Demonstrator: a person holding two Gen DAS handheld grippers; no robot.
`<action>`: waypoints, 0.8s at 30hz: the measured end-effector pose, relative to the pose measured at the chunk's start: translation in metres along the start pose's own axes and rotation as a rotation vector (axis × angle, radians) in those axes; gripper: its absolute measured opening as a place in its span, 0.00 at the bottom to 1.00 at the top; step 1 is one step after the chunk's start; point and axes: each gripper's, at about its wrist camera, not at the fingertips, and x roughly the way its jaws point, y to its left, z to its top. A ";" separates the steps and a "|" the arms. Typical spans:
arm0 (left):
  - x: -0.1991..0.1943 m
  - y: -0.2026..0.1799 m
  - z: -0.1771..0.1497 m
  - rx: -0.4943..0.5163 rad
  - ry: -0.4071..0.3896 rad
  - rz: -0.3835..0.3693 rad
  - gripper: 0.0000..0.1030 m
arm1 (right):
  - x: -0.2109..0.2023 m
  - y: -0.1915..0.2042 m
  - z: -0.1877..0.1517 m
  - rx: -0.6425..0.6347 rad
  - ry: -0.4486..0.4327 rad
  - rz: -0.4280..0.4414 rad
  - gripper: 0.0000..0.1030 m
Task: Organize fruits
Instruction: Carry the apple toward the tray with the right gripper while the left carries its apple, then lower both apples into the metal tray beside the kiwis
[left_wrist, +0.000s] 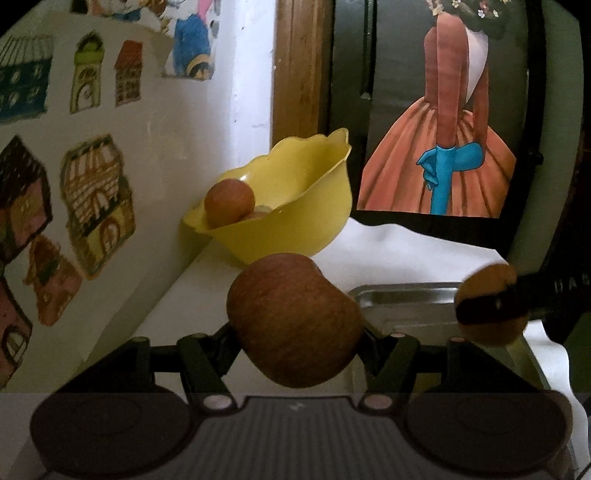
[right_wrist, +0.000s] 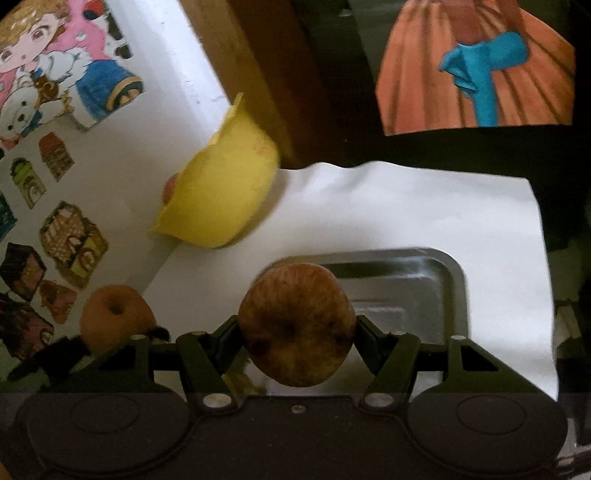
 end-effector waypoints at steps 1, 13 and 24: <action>0.000 -0.003 0.002 0.005 -0.004 -0.001 0.67 | -0.001 -0.003 -0.002 0.001 0.002 -0.005 0.64; 0.005 -0.046 0.011 0.060 -0.032 -0.063 0.67 | -0.011 -0.021 -0.018 -0.037 -0.003 -0.038 0.64; 0.021 -0.071 0.005 0.101 0.023 -0.093 0.66 | -0.012 -0.032 -0.032 -0.065 0.019 -0.046 0.64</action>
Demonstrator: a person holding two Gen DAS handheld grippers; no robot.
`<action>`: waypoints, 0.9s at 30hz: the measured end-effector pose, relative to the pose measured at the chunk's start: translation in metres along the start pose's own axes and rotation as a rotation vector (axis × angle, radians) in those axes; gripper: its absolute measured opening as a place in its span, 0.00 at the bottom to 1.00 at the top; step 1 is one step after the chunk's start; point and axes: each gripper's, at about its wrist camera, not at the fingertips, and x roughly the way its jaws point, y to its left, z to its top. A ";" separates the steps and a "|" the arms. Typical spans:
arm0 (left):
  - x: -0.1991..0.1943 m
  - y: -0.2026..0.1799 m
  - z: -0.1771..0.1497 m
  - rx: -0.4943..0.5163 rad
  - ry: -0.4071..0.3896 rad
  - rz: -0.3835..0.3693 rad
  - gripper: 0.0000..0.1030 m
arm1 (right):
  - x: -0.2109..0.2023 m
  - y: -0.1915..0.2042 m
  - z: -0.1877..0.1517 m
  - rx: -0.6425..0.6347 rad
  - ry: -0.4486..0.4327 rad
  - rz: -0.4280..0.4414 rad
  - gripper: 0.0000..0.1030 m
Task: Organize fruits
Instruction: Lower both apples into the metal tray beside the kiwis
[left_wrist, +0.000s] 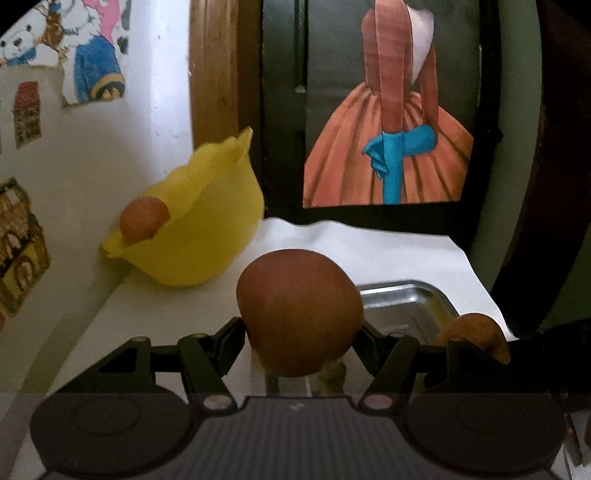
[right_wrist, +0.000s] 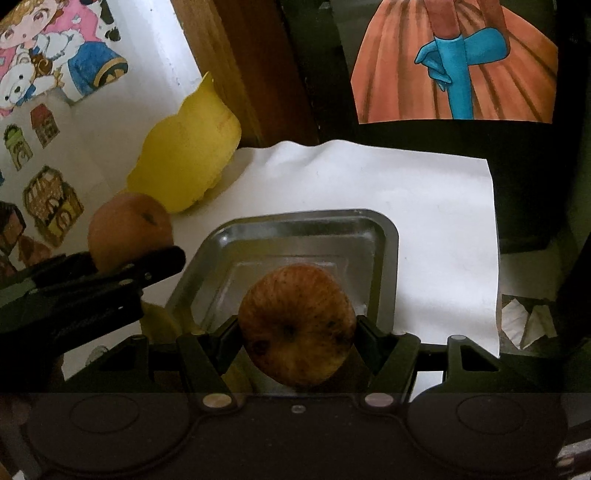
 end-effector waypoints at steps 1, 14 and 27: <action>0.002 -0.001 -0.001 -0.002 0.014 -0.005 0.66 | 0.001 0.000 -0.002 -0.002 0.003 0.001 0.64; 0.014 -0.019 -0.009 0.060 0.046 -0.006 0.52 | 0.004 -0.003 -0.008 -0.023 0.017 0.013 0.64; 0.000 -0.018 -0.010 0.019 0.028 0.036 0.61 | 0.000 0.000 -0.012 -0.049 0.007 0.011 0.65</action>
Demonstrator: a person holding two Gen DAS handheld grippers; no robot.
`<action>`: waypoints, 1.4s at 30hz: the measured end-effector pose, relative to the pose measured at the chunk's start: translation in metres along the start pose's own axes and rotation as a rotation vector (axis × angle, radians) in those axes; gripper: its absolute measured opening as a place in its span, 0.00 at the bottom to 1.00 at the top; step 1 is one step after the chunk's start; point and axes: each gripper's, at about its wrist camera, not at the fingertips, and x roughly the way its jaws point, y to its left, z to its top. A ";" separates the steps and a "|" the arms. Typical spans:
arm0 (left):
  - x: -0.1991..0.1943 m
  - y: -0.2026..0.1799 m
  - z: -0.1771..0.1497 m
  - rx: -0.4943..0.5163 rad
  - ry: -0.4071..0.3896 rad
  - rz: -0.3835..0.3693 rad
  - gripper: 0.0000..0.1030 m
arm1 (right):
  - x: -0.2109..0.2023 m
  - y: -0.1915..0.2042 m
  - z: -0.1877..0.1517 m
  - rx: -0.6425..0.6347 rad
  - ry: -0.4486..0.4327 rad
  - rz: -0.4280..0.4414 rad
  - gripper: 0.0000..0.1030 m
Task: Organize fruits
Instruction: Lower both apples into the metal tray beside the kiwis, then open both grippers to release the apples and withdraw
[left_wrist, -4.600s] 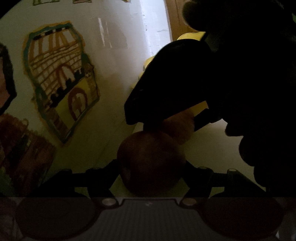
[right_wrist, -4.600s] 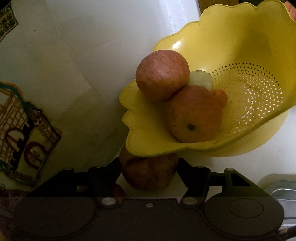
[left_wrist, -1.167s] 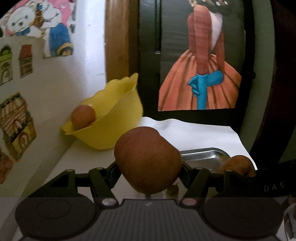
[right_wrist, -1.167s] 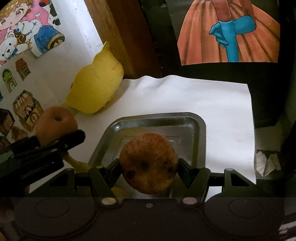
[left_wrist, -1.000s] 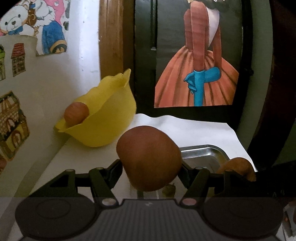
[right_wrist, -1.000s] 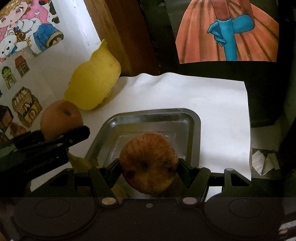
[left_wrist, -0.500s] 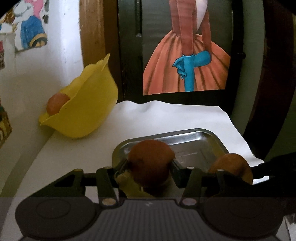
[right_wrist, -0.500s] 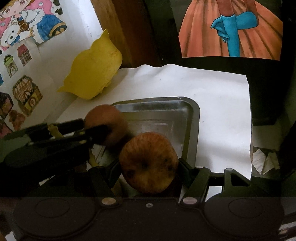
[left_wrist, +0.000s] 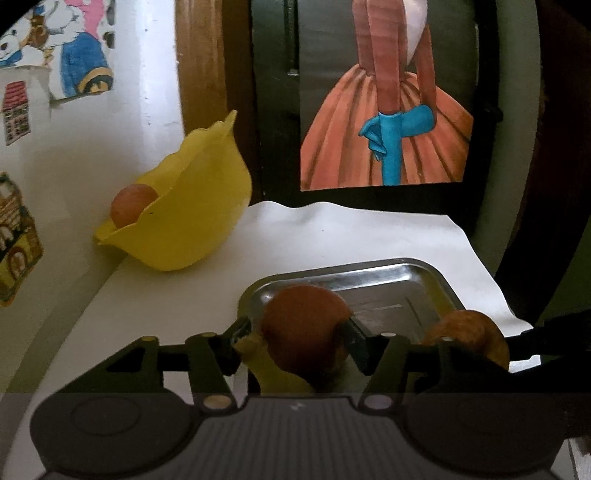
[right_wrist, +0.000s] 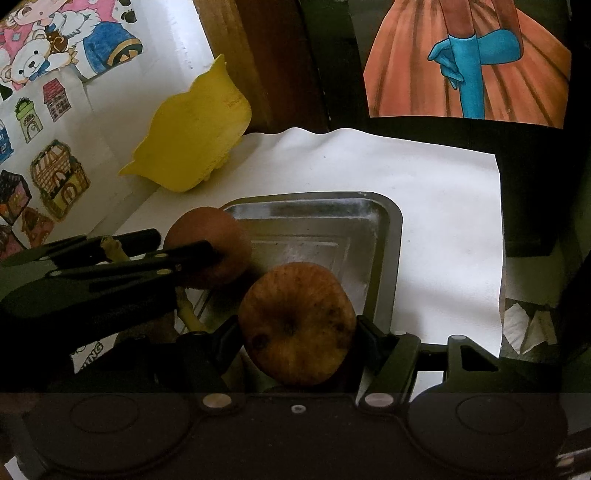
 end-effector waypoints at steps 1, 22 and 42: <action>-0.003 0.001 -0.001 -0.008 -0.003 0.004 0.63 | -0.001 0.001 0.000 -0.003 -0.001 -0.002 0.65; -0.073 0.009 -0.022 -0.168 -0.163 0.149 0.96 | -0.033 0.005 -0.008 -0.161 -0.211 0.014 0.84; -0.160 0.021 -0.094 -0.302 -0.306 0.131 1.00 | -0.108 0.021 -0.097 -0.221 -0.647 -0.003 0.99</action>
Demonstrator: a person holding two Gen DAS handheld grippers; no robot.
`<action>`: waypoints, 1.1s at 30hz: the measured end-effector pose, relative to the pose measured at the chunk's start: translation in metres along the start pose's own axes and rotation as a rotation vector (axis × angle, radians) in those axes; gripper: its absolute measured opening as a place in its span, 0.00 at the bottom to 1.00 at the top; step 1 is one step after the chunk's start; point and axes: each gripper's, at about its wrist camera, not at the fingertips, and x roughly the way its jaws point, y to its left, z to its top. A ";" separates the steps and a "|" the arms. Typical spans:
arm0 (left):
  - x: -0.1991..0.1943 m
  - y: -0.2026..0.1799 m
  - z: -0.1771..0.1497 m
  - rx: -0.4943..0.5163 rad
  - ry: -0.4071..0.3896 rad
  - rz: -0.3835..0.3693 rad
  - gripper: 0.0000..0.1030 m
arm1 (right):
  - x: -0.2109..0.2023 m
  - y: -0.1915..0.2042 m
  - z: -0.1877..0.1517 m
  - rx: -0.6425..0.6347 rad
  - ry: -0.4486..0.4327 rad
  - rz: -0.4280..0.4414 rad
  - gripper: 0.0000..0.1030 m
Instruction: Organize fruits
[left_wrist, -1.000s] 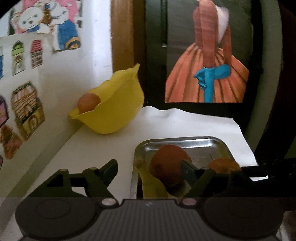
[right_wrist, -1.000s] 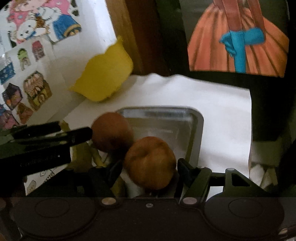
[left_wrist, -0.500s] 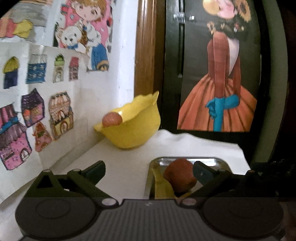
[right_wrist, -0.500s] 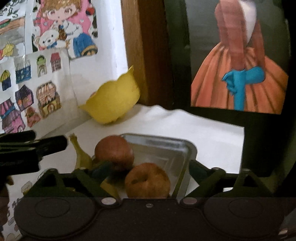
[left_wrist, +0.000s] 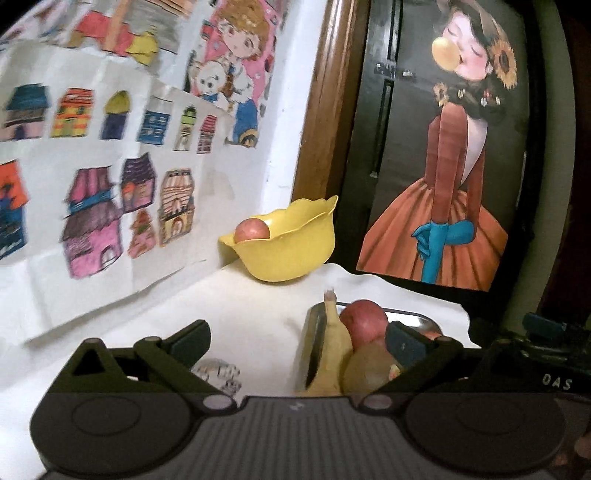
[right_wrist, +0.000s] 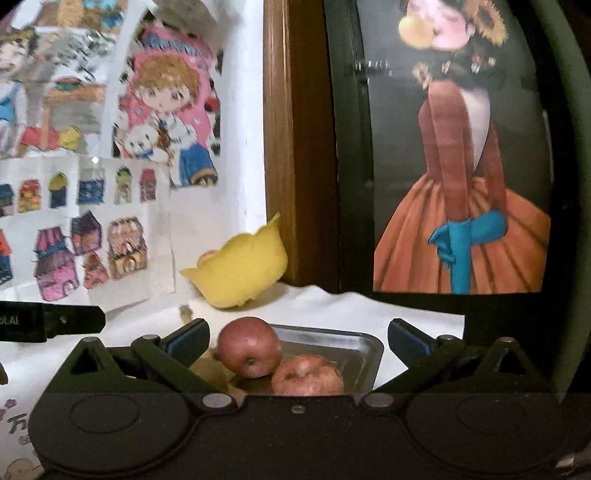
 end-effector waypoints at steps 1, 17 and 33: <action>-0.009 0.000 -0.004 -0.016 -0.007 -0.002 1.00 | -0.012 0.003 -0.003 0.001 -0.013 -0.005 0.99; -0.142 -0.023 -0.032 -0.029 -0.062 0.019 1.00 | -0.165 0.024 -0.004 -0.007 -0.074 -0.048 0.99; -0.181 -0.010 -0.061 -0.048 -0.055 0.064 1.00 | -0.202 0.062 -0.017 -0.057 -0.075 -0.013 0.99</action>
